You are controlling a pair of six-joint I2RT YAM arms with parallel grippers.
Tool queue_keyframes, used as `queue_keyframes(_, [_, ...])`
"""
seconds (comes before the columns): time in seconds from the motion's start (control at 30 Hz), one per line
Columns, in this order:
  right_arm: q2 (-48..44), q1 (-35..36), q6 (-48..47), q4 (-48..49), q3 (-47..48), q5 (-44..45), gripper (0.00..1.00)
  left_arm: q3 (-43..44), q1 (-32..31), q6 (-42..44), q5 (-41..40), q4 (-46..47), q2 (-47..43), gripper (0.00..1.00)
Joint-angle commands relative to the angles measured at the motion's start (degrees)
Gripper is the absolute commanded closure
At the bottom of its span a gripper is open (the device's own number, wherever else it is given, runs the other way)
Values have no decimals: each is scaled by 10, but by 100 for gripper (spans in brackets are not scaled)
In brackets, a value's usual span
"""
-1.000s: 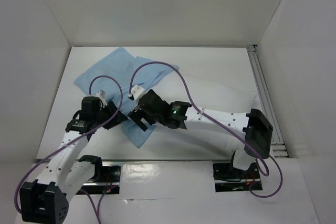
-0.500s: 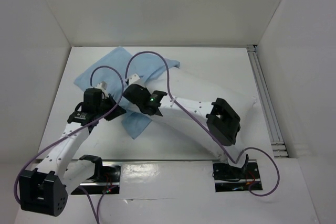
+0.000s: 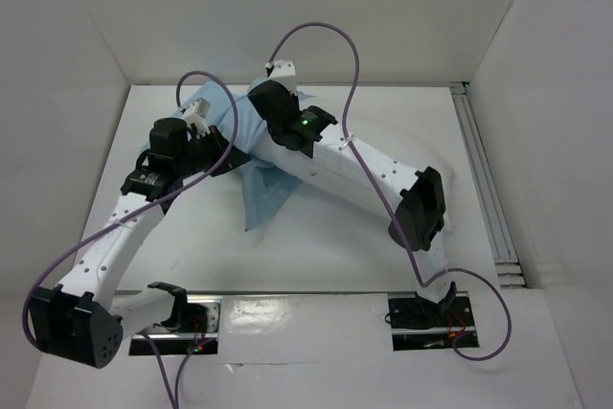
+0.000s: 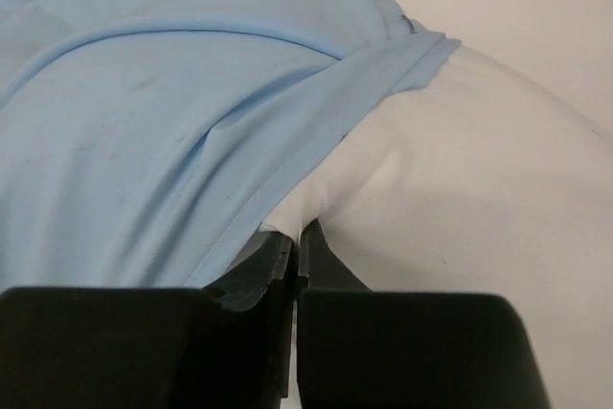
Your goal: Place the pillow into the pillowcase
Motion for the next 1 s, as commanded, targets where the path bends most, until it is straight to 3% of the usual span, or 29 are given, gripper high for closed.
queue_keyframes(0.0, [-57, -6, 29, 74, 14, 64, 100, 9, -15, 13, 69, -24, 11, 100])
queue_keyframes(0.13, [-78, -6, 61, 137, -68, 43, 100, -11, -20, 24, 101, -24, 28, 100])
queue_keyframes(0.27, [6, -6, 137, 106, -73, -7, 100, -39, -31, 19, 127, -24, 2, 100])
queue_keyframes(0.37, [6, -11, 157, 117, -121, -56, 100, -44, -31, 13, 118, -42, -31, 100])
queue_keyframes(0.4, [-22, -11, 152, 158, -140, -78, 100, -44, -31, 19, 109, -58, -31, 59])
queue_keyframes(0.43, [-35, -11, 145, 174, -156, -90, 100, -37, -25, 19, 96, -96, -37, 34])
queue_keyframes(0.5, [-61, -23, 124, 188, -171, -134, 100, -20, -18, 34, 42, -137, -44, 7])
queue_keyframes(0.53, [-66, -31, 115, 188, -171, -144, 96, -20, -18, 39, 20, -150, -44, 0])
queue_keyframes(0.57, [-66, -38, 96, 183, -171, -152, 91, -20, -18, 39, -42, -177, -50, 0])
queue_keyframes(0.6, [-72, -38, 83, 170, -159, -182, 73, -20, -18, 29, -76, -190, -50, 4])
queue_keyframes(0.63, [-72, -44, 74, 159, -149, -190, 63, -31, -12, 21, -105, -197, -64, 26])
queue_keyframes(0.67, [-72, -44, 67, 148, -139, -190, 52, -43, -12, 8, -131, -198, -71, 99])
queue_keyframes(0.73, [-72, -44, 39, 121, -119, -212, 28, -94, -4, -15, -160, -171, -84, 100])
queue_keyframes(0.77, [-72, -44, 33, 111, -114, -218, 24, -113, 3, -15, -145, -149, -89, 100])
queue_keyframes(0.8, [-72, -44, 19, 103, -106, -225, 21, -142, 9, -23, -126, -134, -89, 91])
queue_keyframes(0.83, [-77, -44, 13, 85, -106, -236, 17, -155, 14, -23, -114, -93, -89, 71])
queue_keyframes(0.9, [-91, -44, -5, 68, -106, -248, 15, -184, 14, -23, -107, -54, -58, 16])
queue_keyframes(0.97, [-104, -44, -26, 37, -106, -265, 10, -189, 14, -29, -112, -12, -27, 4])
